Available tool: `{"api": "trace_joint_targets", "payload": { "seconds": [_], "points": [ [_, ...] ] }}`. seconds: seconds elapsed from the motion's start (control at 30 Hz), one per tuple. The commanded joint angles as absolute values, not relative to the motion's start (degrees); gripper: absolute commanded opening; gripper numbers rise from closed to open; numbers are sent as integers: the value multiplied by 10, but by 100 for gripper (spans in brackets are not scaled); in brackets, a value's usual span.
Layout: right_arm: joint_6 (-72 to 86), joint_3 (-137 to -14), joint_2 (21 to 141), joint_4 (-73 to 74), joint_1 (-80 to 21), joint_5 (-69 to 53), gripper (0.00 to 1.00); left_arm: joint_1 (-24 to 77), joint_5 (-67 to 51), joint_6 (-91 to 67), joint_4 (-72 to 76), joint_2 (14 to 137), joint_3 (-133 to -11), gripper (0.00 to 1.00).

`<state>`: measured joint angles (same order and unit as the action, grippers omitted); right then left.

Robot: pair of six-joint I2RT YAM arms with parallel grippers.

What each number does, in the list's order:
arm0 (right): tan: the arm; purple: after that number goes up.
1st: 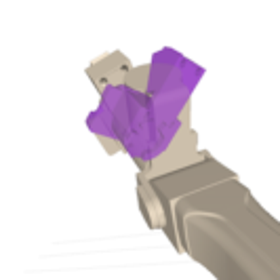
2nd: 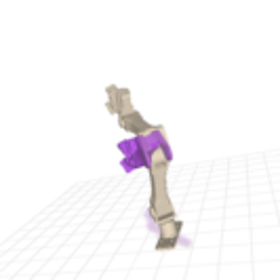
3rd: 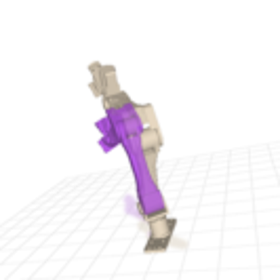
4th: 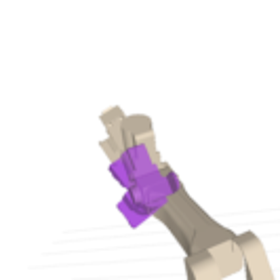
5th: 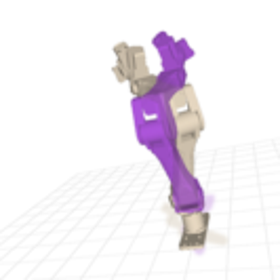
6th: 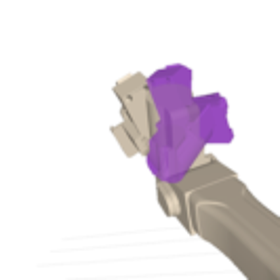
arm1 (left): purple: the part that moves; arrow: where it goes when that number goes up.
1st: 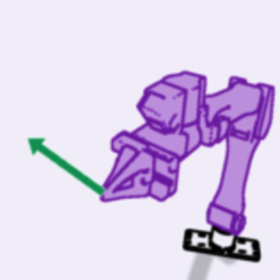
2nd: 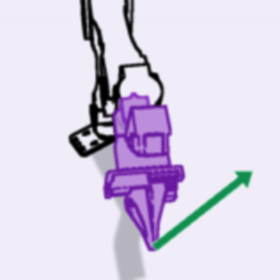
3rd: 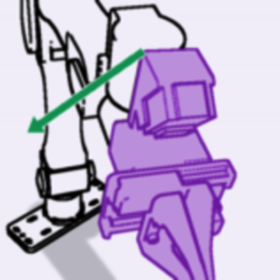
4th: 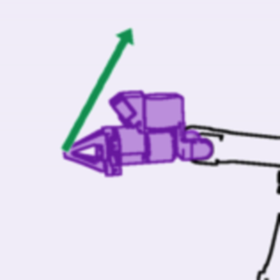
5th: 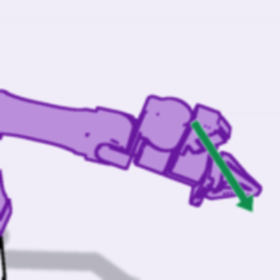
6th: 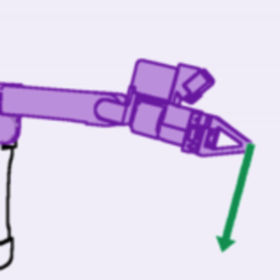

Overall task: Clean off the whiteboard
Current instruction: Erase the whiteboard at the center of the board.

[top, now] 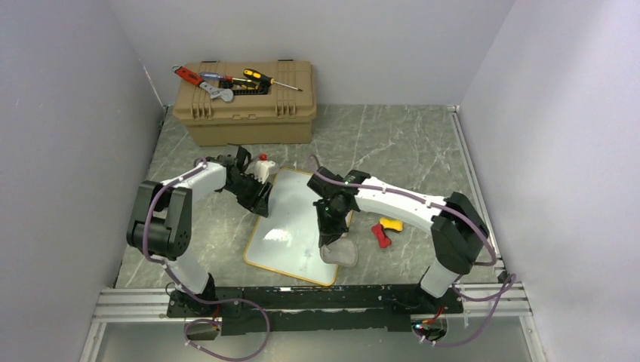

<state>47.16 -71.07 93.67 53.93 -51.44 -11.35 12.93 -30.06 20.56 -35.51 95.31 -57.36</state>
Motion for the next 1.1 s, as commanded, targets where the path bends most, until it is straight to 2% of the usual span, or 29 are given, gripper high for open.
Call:
{"api": "trace_joint_targets", "payload": {
  "seconds": [0.0, 0.33, 0.57, 0.63, 0.73, 0.87, 1.07],
  "points": [
    [464, -674, 962, 381, -515, -182, 0, 127, -290, 225, -360, 989, -568, 49],
    [462, -569, 1052, 167, -525, -228, 0, 143, -243, 250, -356, 1031, -561, 29],
    [452, -615, 1167, 127, -546, -243, 0, 164, -222, 247, -341, 1052, -557, 27],
    [450, -603, 1155, 139, -540, -222, 0, 169, -217, 248, -342, 1056, -557, 25],
    [443, -522, 1105, 139, -507, -203, 0, 171, -212, 250, -342, 1059, -557, 20],
    [430, -416, 1032, 141, -466, -183, 0, 171, -203, 251, -340, 1062, -559, 6],
    [429, -437, 1039, 169, -481, -159, 0, 171, -207, 253, -346, 1067, -567, 0]
  ]
}}
